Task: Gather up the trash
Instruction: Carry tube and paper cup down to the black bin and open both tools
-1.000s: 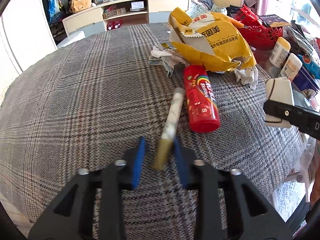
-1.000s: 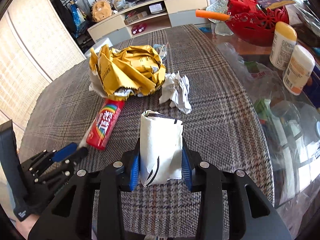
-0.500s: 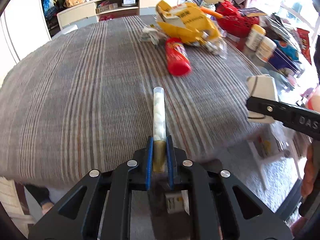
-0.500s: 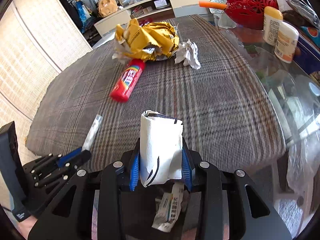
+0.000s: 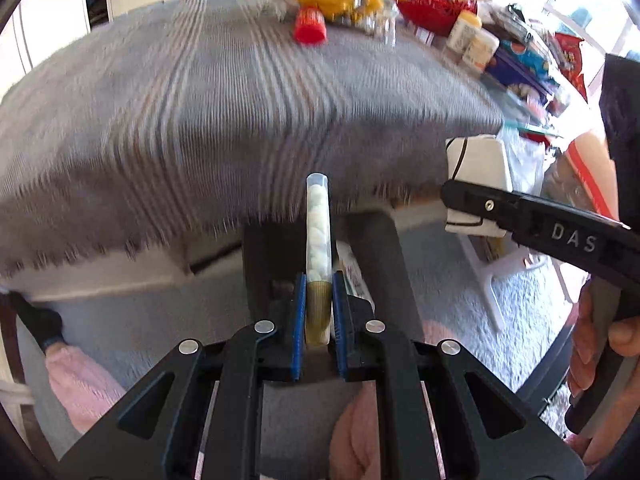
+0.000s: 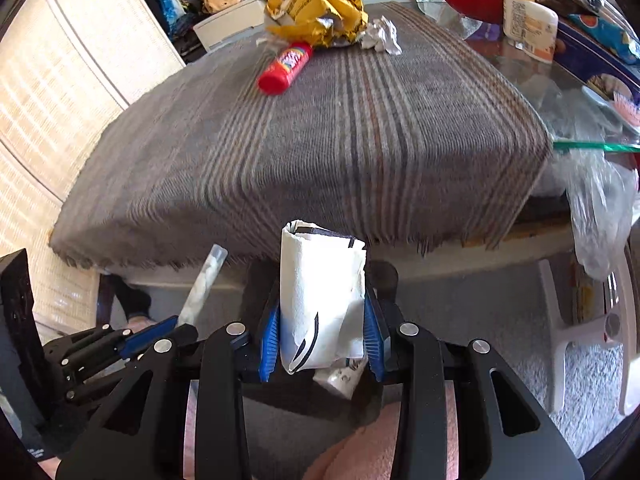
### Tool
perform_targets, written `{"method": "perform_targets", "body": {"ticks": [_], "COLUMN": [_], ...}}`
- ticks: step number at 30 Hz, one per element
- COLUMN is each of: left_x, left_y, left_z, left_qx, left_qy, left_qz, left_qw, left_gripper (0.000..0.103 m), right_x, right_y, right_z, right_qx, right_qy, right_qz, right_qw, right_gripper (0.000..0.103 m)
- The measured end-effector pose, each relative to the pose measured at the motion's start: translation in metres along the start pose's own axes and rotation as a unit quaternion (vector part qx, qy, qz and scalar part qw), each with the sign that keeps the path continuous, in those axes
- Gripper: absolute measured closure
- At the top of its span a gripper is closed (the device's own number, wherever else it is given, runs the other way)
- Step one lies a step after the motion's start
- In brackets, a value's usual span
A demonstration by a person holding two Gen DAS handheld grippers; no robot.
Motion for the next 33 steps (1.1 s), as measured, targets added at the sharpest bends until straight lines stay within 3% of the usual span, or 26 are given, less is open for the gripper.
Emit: {"method": "perform_targets", "body": {"ticks": [11,22,25,28,33], "left_x": [-0.047,-0.055,-0.055,-0.052,-0.049], "left_y": [0.057,0.096,0.101,0.100,0.094], "left_z": [0.000,0.003,0.006,0.009,0.014], "left_qx": [-0.011,-0.014,-0.016,-0.021,-0.013], "left_qy": [-0.024,-0.021,-0.027,-0.041,-0.039], "left_qz": [0.071,0.111,0.119,0.115,0.110], "left_qw": [0.9971,0.9935,0.9924,0.9923,0.9931], "left_gripper": [0.092,0.092,0.091,0.079,0.071], "right_x": [-0.045,-0.063,-0.062,-0.061,-0.062], "right_y": [0.044,0.087,0.092,0.096,0.096], "right_z": [-0.010,-0.022,-0.022,-0.023,-0.029], "right_qx": [-0.019,-0.011,-0.012,-0.015,-0.016], "right_qy": [0.006,0.040,0.045,0.052,0.062], "right_qz": [0.043,0.110,0.114,0.114,0.113], "right_qw": [0.999,0.993,0.992,0.992,0.991], "right_gripper": [0.066,0.063,0.058,0.052,0.039]}}
Point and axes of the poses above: each gripper's, at about its wrist camera, not at the fingertips, and y roughly the way its jaws point, z to its left, x to its top, the point moved 8 cm from there along y, roughly the way its jaws point, and after that the axes turned 3 degrees about x, right-handed, at the moved point
